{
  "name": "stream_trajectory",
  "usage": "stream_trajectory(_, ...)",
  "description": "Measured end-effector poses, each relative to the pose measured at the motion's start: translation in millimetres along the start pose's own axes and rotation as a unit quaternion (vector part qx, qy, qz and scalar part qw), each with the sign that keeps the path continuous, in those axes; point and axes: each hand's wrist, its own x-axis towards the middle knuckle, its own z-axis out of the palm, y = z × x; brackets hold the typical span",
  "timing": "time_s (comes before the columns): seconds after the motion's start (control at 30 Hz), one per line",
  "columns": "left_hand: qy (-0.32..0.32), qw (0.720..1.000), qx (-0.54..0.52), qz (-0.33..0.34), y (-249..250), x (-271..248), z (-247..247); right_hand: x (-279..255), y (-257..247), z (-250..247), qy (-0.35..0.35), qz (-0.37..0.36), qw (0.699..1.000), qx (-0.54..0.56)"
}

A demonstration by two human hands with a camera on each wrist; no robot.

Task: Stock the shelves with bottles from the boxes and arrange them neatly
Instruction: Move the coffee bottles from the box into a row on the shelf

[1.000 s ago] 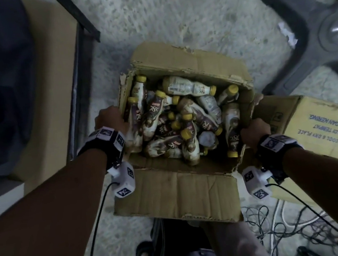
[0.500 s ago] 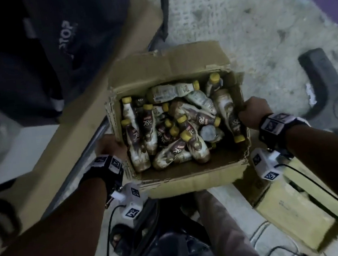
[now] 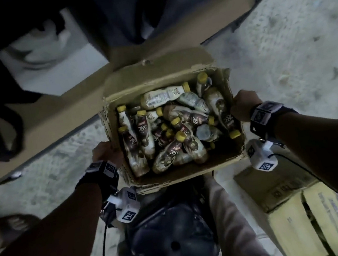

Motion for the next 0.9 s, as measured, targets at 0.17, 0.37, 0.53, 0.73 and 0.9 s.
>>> stream_trajectory(0.17, 0.001, 1.0, 0.013, -0.014, -64.8, 5.5, -21.0, -4.3, -68.6, 25.3, 0.002, -0.052, 0.998, -0.035)
stream_trajectory(0.37, 0.026, 0.998, -0.034, -0.042, -138.1, 30.5, -24.2, 2.9, -142.3, 66.9, -0.03, -0.093, 0.992, -0.082)
stream_trajectory(0.53, 0.017, 0.997, -0.051, -0.057, -180.7, 54.2, -15.4, 11.7, -175.6, 113.1, -0.029, -0.099, 0.986, -0.132)
stream_trajectory(0.73, 0.012, 0.996, -0.065, -0.062, -209.8, 71.3, 9.5, 17.8, -187.6, 140.7, -0.02, -0.102, 0.98, -0.17)
stream_trajectory(0.9, 0.026, 0.994, -0.087, -0.062, -213.4, 67.1, 15.1, 6.3, -182.8, 137.5, -0.026, -0.086, 0.984, -0.153)
